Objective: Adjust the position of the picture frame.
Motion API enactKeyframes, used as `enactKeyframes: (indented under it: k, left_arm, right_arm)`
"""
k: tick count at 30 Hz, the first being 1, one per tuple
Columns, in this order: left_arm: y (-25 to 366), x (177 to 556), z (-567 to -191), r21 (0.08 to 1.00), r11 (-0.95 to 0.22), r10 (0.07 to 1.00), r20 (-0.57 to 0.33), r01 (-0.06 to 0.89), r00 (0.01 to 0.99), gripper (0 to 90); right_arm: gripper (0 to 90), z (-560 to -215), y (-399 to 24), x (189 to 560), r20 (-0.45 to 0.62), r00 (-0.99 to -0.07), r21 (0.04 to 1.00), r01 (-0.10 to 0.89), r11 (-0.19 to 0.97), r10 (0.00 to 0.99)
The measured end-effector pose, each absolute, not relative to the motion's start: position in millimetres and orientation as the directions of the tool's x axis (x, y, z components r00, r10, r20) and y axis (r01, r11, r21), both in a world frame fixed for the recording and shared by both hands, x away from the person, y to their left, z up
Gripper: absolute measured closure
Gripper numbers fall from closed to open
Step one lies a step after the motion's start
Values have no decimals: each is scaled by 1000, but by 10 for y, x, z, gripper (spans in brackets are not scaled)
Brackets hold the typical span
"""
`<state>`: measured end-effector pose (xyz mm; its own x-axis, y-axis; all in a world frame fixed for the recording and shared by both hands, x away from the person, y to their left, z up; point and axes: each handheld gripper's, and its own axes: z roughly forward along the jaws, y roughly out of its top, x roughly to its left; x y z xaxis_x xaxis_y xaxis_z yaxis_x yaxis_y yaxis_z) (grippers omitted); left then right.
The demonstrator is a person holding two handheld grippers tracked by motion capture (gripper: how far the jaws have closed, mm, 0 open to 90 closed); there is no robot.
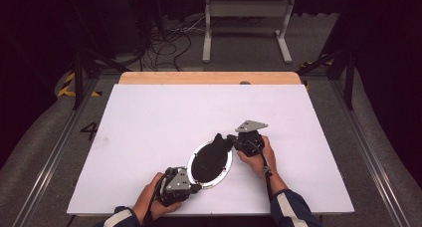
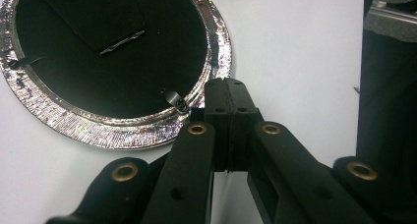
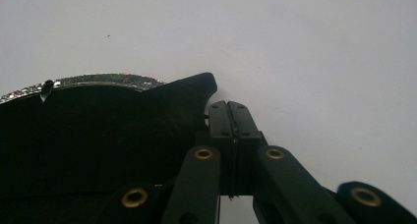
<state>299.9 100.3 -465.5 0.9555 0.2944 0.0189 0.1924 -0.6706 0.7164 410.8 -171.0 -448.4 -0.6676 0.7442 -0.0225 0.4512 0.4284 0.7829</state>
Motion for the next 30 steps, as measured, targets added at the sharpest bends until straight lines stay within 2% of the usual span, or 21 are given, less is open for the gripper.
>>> enactKeyframes:
  k: [13, 30]
  left_arm:
    - [980, 3001, -4643, 710, -678, 294, 24, 191, 955, 900]
    - [1029, 3076, -4625, 702, -682, 317, 33, 204, 948, 900]
  right_arm:
    - [900, -4531, -1634, 4226, -67, -667, 755, 453, 475, 742]
    - [900, -4501, -1830, 4197, 5, -675, 728, 508, 459, 738]
